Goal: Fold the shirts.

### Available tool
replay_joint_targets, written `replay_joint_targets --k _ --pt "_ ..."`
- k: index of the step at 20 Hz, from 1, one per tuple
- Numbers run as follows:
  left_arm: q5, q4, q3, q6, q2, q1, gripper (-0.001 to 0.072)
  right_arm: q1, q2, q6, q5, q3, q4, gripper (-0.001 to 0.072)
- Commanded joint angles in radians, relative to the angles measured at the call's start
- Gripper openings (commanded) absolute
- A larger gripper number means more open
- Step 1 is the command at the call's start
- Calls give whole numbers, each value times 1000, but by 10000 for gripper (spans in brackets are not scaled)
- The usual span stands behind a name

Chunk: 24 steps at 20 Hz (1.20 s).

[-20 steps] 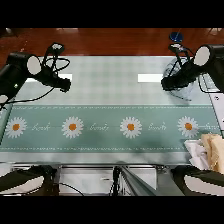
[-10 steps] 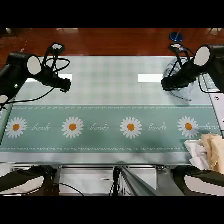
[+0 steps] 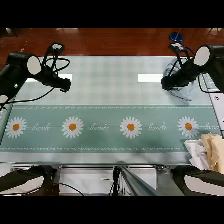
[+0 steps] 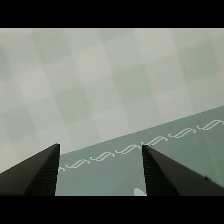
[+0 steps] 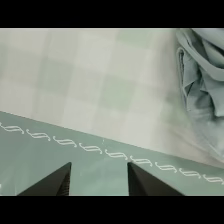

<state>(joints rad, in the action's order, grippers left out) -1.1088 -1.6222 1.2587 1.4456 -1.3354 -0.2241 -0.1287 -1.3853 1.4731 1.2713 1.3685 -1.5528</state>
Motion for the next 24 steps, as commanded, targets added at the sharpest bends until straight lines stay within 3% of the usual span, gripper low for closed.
replay_joint_targets --k 1,3,5,6,7,8,9,11,14,16,19,22,24 --pt "36 0 1 0 -1 -1 596 -1 -1 1 -32 0 3 419" --pt "41 0 1 0 -1 -1 596 -1 0 -22 -56 1 3 419" --pt "47 -2 1 -1 -1 2 596 -1 0 -61 -127 1 -123 420" --pt "67 -5 1 -1 -4 3 599 -1 -1 -30 -170 2 -236 467" --pt "82 -5 1 -1 -5 7 630 4 -1 31 -216 2 -352 602" --pt "97 -9 2 -1 -5 12 720 21 -1 61 -265 2 -423 613" --pt "116 -10 2 -1 -5 19 720 53 -1 79 -311 2 -428 614" --pt "145 -10 2 -1 -5 31 720 142 -4 154 -392 2 -358 614" --pt "167 -9 2 -1 -5 38 720 310 -30 214 -492 2 -130 614" --pt "167 -9 2 -1 -5 37 720 407 -63 212 -514 2 23 614" --pt "167 -9 2 -1 -5 37 720 491 -124 208 -520 2 119 614" --pt "167 -8 2 0 -5 37 720 492 -197 152 -547 2 215 614" --pt "167 -8 2 0 -5 37 720 492 -256 109 -568 2 373 614"
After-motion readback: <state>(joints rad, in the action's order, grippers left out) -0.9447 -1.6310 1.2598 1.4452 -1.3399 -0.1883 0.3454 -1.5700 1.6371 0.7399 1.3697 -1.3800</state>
